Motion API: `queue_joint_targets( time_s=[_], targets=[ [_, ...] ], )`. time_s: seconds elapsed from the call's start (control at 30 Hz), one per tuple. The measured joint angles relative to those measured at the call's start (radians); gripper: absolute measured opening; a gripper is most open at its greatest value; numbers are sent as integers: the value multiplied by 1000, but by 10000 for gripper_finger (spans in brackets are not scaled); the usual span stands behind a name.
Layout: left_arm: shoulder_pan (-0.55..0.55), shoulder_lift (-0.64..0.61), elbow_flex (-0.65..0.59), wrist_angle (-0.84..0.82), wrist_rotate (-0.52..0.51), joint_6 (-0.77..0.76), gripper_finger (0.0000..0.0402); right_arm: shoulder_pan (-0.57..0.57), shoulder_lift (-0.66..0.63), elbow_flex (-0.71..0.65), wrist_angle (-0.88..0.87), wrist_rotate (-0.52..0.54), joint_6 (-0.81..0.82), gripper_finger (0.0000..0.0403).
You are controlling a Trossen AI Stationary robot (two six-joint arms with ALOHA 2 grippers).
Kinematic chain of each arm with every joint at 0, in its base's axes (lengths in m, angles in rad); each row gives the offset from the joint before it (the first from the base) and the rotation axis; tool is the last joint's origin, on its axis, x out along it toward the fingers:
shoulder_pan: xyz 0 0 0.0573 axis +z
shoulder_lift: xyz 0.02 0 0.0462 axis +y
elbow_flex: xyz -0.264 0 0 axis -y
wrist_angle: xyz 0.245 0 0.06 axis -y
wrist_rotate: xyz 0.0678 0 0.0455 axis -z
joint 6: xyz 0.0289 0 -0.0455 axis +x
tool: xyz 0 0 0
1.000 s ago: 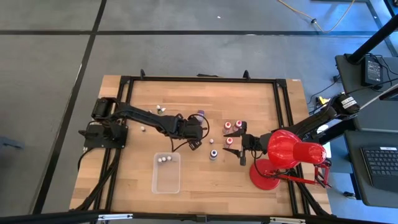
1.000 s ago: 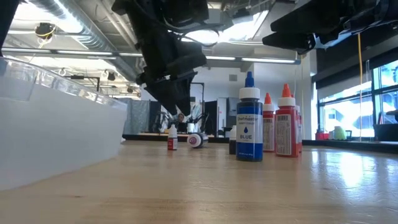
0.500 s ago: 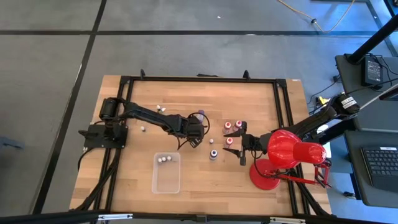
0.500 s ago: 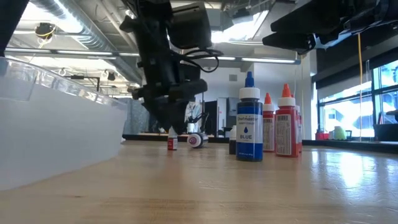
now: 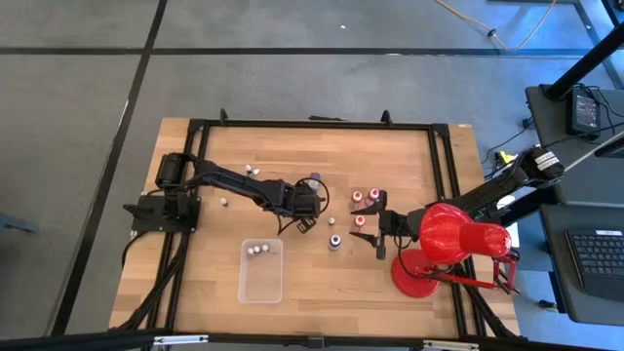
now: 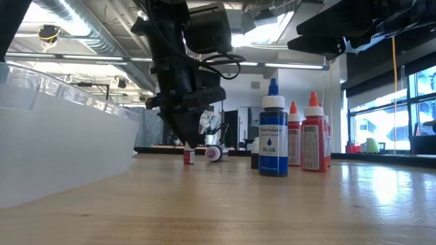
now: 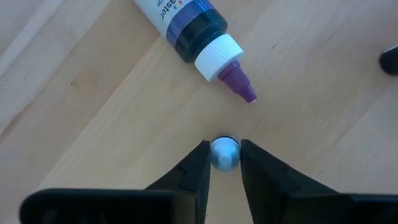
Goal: Pick & Place food coloring
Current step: Put the small red food coloring bottle into the bin
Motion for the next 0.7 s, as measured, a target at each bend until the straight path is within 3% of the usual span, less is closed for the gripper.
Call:
queue_joint_targets(
  time_s=[0.23,0.4,0.7],
  targets=[
    [-9,-10,0,-11,5,26,57,0,0,0,0,0,0,265],
    [-48,-83,0,-72,17,22,57,0,0,0,0,0,0,265],
    [-231,-270,0,-156,26,-11,57,0,0,0,0,0,0,265]
  ],
)
